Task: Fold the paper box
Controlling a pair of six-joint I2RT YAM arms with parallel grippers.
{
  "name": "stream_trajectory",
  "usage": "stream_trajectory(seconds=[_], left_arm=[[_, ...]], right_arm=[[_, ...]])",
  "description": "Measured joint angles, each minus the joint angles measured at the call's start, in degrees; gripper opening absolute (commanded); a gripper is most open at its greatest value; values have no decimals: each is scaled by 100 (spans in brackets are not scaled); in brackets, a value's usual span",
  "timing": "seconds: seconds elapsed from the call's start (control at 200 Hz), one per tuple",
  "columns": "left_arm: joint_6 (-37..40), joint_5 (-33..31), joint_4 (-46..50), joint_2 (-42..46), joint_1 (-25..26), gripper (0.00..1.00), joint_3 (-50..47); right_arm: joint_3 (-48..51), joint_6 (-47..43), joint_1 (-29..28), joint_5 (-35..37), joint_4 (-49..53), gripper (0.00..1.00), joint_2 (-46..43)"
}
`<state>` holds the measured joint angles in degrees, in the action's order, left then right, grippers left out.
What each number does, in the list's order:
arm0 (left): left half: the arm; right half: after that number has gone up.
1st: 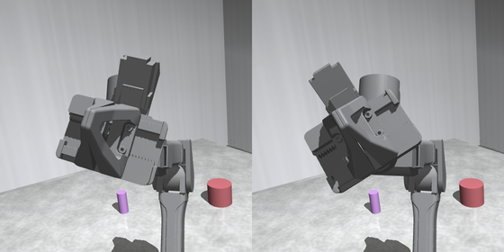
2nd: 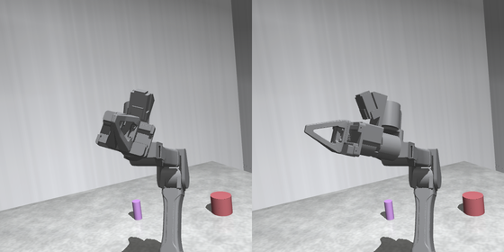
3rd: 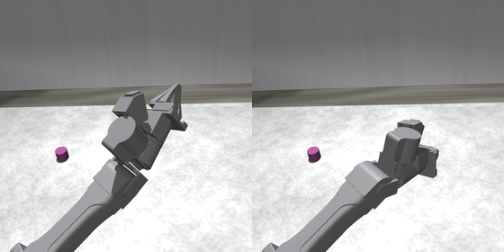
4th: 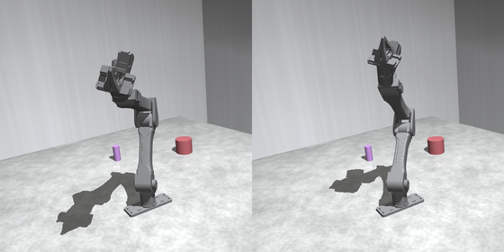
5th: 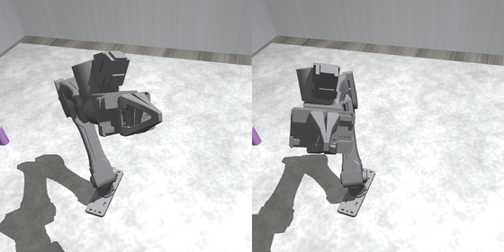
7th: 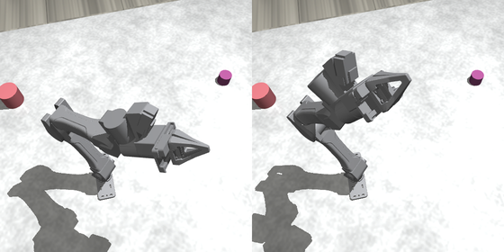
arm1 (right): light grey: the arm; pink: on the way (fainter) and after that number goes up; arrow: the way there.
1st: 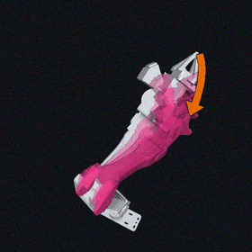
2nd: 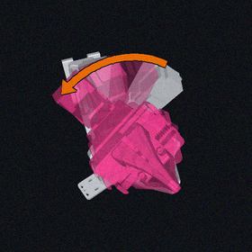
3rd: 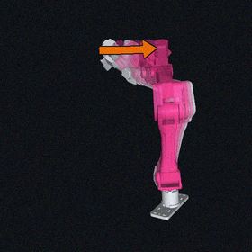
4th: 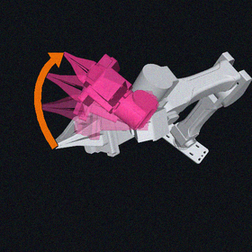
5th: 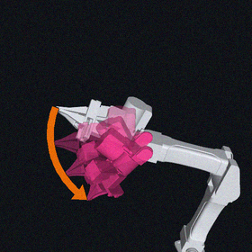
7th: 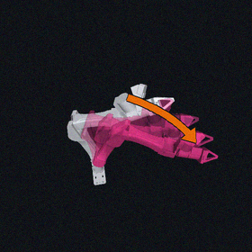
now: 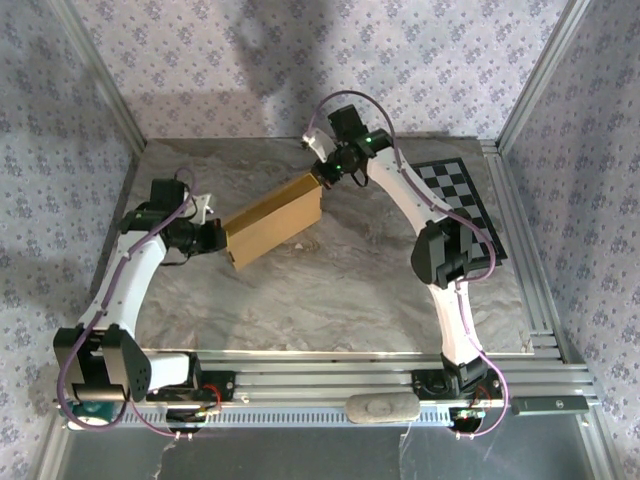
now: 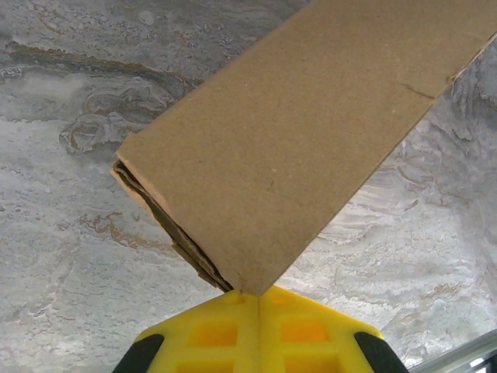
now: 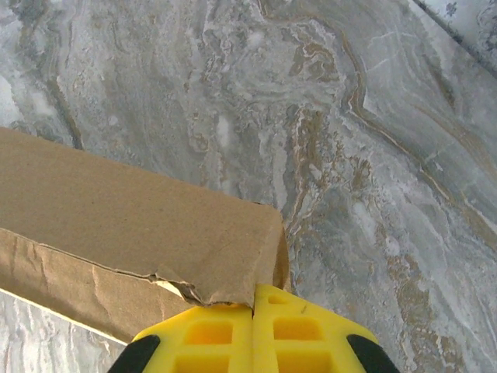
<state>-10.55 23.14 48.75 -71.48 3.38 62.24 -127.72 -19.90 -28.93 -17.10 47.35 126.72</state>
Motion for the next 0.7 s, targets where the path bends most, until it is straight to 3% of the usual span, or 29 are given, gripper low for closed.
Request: stream_trajectory(seconds=[0.13, 0.39, 0.47, 0.565, 0.64, 0.7], left_arm=[[-330, 111, -155, 369, 0, 28, -114], [-1303, 382, -553, 1292, 0, 33, -378], [-1976, 98, -592, 1617, 2, 34, -452], [-2975, -372, -610, 2037, 4, 46, -531], [-3978, -737, -660, 2352, 13, 48, -605], [-4693, -1014, -791, 2529, 85, 54, -730]], right_arm=[[363, -48, -66, 2, -138, 0, -192], [1287, -90, -151, 44, -734, 0, -695], [1523, -87, -151, 81, -881, 0, -837], [1663, -85, -151, 127, -981, 0, -922], [1714, -85, -162, 164, -1067, 0, -940], [1764, -81, -179, 195, -1130, 0, -951]])
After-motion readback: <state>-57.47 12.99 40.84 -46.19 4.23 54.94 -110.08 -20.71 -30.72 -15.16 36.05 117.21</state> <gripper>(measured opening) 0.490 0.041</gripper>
